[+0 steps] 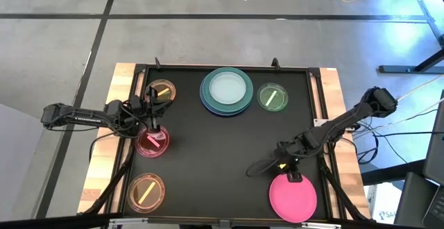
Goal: Stack plastic plates
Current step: Stack the pink plate on top of the gray plate
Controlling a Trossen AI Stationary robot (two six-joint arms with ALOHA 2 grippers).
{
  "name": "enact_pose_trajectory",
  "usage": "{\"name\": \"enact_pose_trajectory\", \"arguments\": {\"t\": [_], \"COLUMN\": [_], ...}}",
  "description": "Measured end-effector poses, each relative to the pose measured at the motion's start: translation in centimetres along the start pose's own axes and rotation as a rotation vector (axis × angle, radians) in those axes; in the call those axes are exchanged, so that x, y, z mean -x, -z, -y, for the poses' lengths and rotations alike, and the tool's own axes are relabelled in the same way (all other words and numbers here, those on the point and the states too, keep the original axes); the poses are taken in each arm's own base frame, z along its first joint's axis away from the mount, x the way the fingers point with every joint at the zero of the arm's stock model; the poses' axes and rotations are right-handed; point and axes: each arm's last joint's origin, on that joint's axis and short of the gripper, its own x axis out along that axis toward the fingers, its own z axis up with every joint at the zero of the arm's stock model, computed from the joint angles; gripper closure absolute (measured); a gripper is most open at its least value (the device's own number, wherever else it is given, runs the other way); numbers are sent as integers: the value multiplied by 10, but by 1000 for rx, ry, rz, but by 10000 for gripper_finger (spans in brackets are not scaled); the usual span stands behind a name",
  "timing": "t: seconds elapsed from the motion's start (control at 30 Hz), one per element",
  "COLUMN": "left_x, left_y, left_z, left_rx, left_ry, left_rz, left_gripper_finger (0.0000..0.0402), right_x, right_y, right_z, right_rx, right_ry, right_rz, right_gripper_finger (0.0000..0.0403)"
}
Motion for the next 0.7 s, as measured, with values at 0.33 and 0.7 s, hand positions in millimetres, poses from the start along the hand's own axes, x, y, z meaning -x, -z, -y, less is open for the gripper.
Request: {"name": "enact_pose_trajectory", "arguments": {"t": [0.33, 0.7], "left_x": [0, 0], "left_y": [0, 0], "left_z": [0, 0], "left_rx": [-1, -2], "left_ry": [0, 0], "left_rz": [0, 0], "left_gripper_finger": [395, 395], "right_x": [-15, -23], "right_y": [11, 24], "right_z": [9, 10], "right_rx": [-65, -54], "right_ry": [-87, -100], "right_rz": [49, 5], "right_gripper_finger": [276, 277]}}
